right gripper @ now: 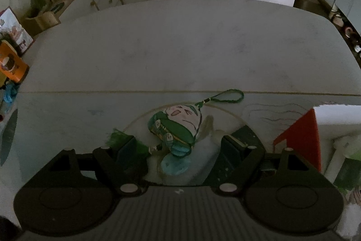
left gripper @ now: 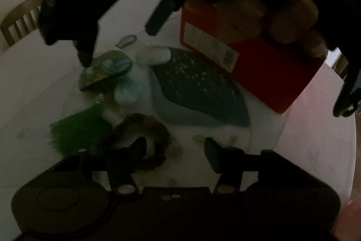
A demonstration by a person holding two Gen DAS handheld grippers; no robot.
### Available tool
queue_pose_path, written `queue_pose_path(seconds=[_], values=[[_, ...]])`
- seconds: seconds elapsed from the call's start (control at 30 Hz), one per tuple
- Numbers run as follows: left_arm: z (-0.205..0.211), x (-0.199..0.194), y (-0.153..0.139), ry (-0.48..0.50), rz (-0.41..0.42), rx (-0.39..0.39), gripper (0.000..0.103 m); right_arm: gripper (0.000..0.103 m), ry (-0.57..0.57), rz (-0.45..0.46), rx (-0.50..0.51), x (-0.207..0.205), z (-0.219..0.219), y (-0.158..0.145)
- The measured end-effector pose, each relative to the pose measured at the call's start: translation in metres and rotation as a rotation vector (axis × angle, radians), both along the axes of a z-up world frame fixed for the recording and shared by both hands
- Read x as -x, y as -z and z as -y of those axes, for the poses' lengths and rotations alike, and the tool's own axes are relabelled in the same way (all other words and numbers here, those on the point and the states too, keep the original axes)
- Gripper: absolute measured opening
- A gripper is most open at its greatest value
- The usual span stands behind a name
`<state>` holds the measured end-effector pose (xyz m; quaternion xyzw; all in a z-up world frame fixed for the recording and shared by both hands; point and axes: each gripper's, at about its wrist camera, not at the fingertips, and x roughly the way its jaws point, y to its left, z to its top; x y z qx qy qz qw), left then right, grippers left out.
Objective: Organize objects
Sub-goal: 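Grasp the green cartoon-face pouch with the right tool while the left grasps the black hair tie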
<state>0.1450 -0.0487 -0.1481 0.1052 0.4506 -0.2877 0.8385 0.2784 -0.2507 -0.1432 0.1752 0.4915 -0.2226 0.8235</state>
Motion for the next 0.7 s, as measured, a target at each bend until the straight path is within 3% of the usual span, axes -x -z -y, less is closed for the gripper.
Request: queue_pose_path(seconds=[0.17, 0.27, 0.4, 0.43, 0.47, 0.7], values=[[0.001, -0.001, 0.003, -0.006, 0.009, -0.019, 0.052, 0.082, 0.002, -0.019, -0.001, -0.013, 0.004, 0.009], [0.000, -0.002, 0.002, -0.018, 0.008, -0.020, 0.045, 0.082, 0.001, -0.038, -0.005, -0.020, 0.005, 0.017], [-0.004, -0.004, 0.001, -0.041, 0.013, -0.031, 0.027, 0.082, -0.004, -0.062, -0.004, -0.028, 0.006, 0.027], [-0.005, -0.005, 0.001, -0.046, 0.013, -0.030, 0.015, 0.082, -0.005, -0.068, -0.003, -0.030, 0.006, 0.029], [-0.006, -0.005, 0.000, -0.051, 0.014, -0.033, 0.012, 0.082, -0.006, -0.073, -0.002, -0.032, 0.006, 0.031], [-0.011, -0.005, -0.001, -0.066, 0.006, -0.023, 0.006, 0.081, -0.025, -0.096, 0.003, -0.039, 0.005, 0.039]])
